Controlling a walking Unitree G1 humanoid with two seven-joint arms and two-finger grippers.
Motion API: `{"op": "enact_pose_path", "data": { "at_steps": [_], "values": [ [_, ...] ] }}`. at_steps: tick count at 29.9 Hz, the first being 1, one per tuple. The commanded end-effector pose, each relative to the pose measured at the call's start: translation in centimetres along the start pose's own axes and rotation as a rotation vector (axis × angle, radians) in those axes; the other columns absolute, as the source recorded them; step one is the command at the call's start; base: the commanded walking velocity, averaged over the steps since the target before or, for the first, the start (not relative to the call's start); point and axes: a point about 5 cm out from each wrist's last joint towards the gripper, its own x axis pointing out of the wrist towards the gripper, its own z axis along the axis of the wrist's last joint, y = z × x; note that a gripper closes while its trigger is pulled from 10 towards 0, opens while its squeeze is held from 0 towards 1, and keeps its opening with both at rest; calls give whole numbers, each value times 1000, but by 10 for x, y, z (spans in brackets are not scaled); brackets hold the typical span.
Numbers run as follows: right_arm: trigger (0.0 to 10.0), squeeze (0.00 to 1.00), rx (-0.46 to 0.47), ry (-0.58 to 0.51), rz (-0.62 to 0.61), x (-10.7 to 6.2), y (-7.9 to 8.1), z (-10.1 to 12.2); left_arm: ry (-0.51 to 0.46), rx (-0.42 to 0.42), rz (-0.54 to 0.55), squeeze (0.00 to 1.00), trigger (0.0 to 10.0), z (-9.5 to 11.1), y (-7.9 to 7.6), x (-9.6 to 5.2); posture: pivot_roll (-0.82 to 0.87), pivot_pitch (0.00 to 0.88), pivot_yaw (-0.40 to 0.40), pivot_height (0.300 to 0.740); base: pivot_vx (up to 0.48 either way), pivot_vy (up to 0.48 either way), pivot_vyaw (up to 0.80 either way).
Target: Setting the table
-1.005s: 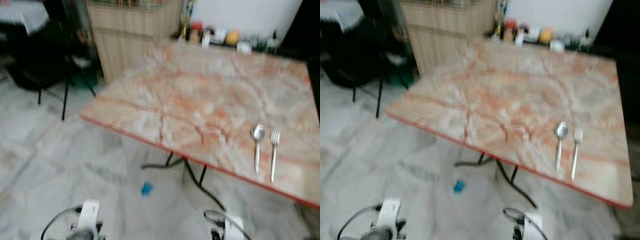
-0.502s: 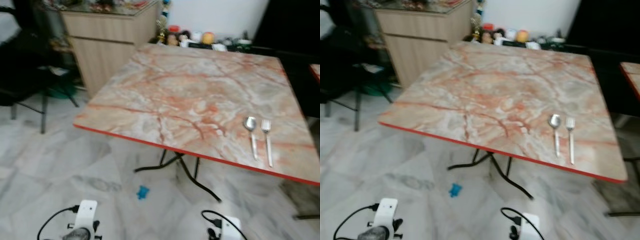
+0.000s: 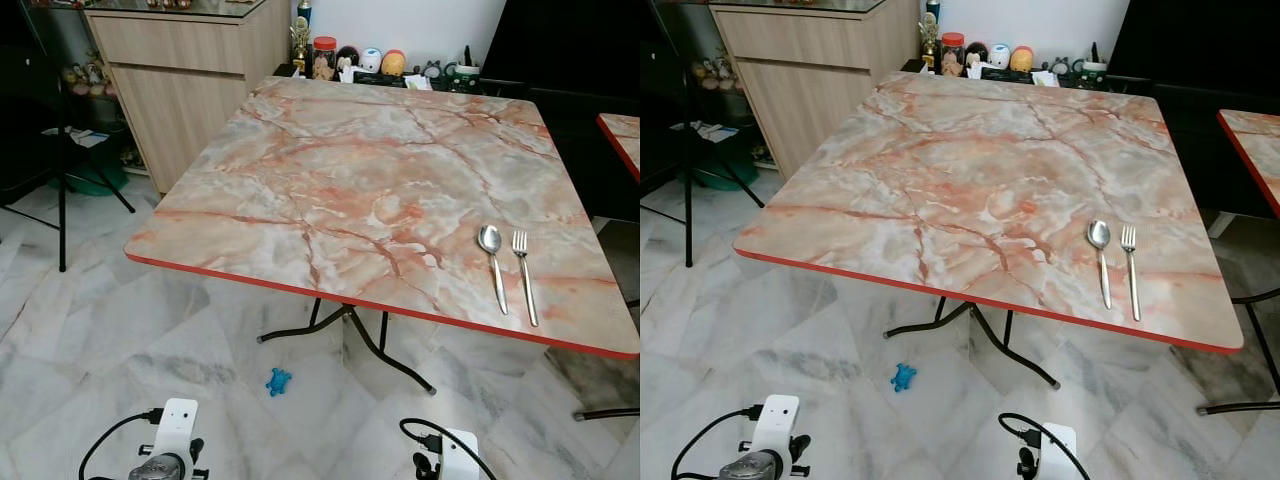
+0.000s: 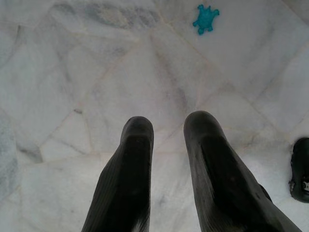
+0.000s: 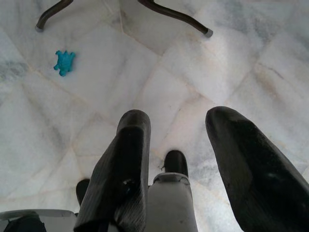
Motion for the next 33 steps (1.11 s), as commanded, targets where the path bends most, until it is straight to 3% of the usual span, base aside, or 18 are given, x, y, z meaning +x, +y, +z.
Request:
{"op": "enact_pose_path", "data": {
  "at_steps": [1, 6, 11, 17, 19, 21, 22, 24, 32, 33],
  "values": [
    [10000, 0, -22, -20, 5, 1, -2, 5, 7, 3, -1, 0, 10000, -1, -1, 0, 84, 0, -7, 740, 0, 0, 0],
    [10000, 0, -25, -63, -18, 1, -9, 12, 7, -10, 3, 0, 10000, -1, -3, 0, 67, 0, -9, 740, 0, 0, 0],
    [10000, 0, 29, -163, -72, 2, -23, 27, 4, -16, 4, 0, 10000, -1, -3, 0, 70, 0, -16, 740, 0, 0, 0],
    [10000, 0, 45, -354, -86, -2, -27, 51, 4, -14, 7, 0, 10000, -1, -2, 0, 55, 0, -16, 740, 0, 0, 0],
    [10000, 0, 45, -464, -85, -9, -25, 60, 5, -11, 8, 0, 10000, -2, 0, 0, 49, 0, -13, 740, 0, 0, 0],
    [10000, 0, 38, -501, -80, -12, -23, 61, 5, -10, 8, 0, 10000, -2, 0, 0, 49, 0, -13, 740, 0, 0, 0],
    [10000, 0, -20, -546, -53, -17, -18, 61, 5, -9, 7, 0, 10000, -2, 0, 0, 55, 0, -16, 740, 0, 0, 0],
    [10000, 0, -33, -588, -48, -22, -16, 62, 4, -8, 8, 0, 10000, -2, 1, 0, 55, 0, -15, 740, 0, 0, 0],
    [10000, 0, -3, -727, -96, -41, -18, 77, 8, -4, 8, 0, 10000, -4, 1, -1, 46, 0, -11, 740, 0, 0, 0],
    [10000, 0, -8, -775, -120, -45, -18, 87, 10, -4, 8, 0, 10000, -5, 1, -1, 41, 0, -6, 740, 0, 0, 0]
  ]
}}
